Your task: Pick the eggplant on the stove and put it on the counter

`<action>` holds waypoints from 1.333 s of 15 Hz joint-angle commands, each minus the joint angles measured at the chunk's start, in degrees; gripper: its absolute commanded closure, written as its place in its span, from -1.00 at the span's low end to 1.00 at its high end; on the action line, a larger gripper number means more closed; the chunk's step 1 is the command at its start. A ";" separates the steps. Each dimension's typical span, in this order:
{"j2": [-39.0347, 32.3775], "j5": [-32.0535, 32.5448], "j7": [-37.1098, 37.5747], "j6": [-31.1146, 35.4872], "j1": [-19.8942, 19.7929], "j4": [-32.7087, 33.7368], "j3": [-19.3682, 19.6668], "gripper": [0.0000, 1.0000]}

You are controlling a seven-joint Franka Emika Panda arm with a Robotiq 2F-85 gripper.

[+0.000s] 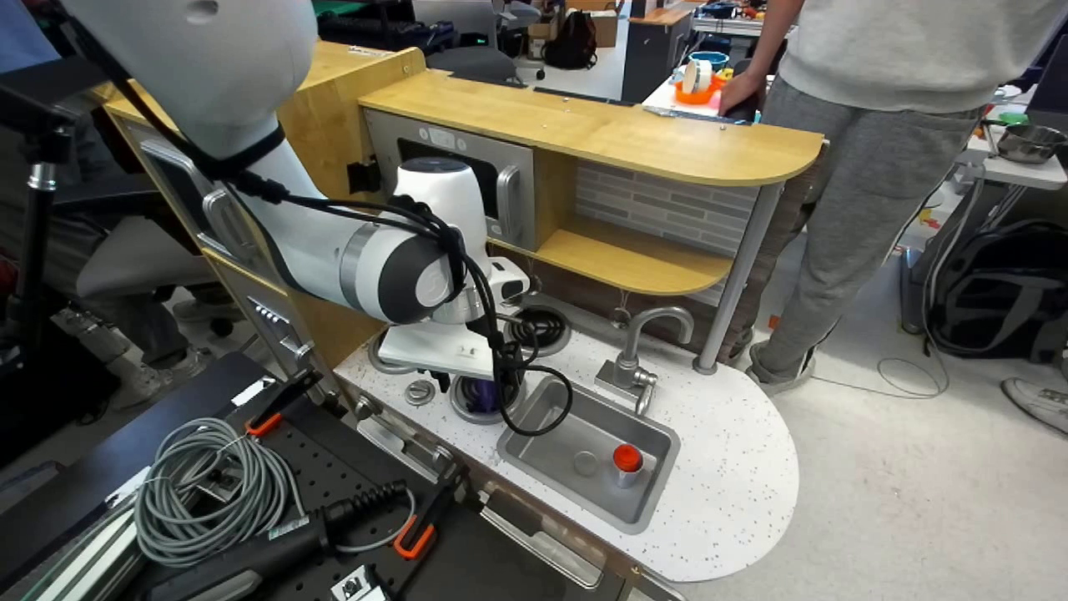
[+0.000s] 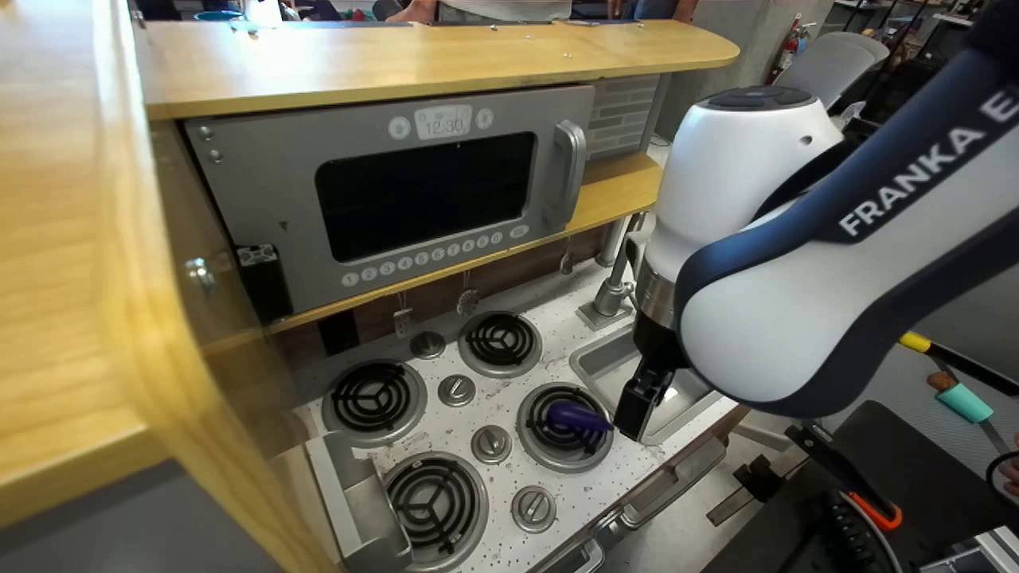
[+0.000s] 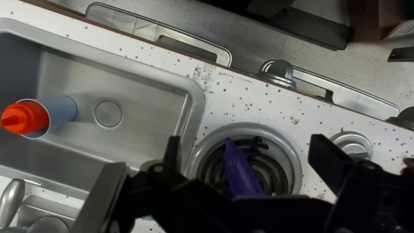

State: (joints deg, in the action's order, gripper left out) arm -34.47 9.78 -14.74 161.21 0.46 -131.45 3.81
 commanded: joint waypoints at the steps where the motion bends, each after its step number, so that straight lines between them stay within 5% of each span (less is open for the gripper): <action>1: -4.44 0.57 3.10 -1.41 0.57 4.98 -0.46 -1.00; 20: -17.22 0.10 5.93 -9.28 1.84 20.88 -2.23 -1.00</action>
State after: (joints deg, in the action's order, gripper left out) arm -50.07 9.72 -9.52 154.35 2.09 -113.71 1.96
